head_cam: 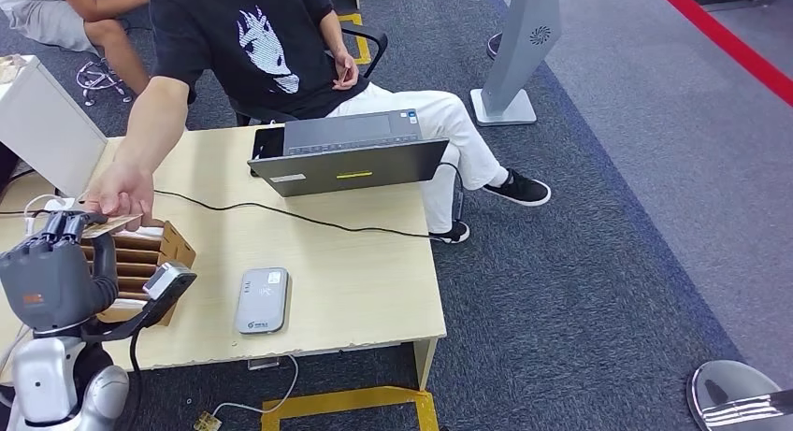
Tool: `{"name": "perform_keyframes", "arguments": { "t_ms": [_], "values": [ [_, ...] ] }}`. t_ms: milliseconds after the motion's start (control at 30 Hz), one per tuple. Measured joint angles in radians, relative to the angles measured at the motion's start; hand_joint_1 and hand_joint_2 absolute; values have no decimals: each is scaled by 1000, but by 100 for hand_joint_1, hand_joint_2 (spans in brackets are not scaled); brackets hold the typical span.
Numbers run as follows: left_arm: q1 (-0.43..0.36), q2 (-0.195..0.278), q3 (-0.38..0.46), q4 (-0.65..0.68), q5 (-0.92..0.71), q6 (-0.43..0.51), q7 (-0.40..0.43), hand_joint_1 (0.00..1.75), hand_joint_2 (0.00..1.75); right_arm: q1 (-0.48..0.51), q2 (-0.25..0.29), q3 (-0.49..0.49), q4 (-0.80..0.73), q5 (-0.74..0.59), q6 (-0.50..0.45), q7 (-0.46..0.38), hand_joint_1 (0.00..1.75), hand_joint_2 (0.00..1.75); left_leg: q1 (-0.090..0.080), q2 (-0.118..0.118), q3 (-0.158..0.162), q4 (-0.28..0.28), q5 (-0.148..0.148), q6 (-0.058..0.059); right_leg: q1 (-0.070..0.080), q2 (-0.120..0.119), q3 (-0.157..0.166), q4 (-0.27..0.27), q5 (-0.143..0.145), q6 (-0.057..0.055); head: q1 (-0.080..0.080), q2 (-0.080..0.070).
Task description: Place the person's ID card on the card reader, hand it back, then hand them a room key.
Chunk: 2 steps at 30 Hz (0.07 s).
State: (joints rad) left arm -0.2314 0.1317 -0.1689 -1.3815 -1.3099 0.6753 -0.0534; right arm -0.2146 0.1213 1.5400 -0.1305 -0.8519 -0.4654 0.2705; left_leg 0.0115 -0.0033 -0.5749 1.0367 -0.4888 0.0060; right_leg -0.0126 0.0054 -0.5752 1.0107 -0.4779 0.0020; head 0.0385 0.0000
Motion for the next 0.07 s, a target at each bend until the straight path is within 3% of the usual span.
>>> {"name": "perform_keyframes", "arguments": {
  "t_ms": [67],
  "values": [
    [0,-2,-1,0,-1,2,0,175,175,0,0,0,0,-1,0,0,0,175,0,0,0,0,0,0,0,0,0,0,0,0,0,0]
  ]
}}
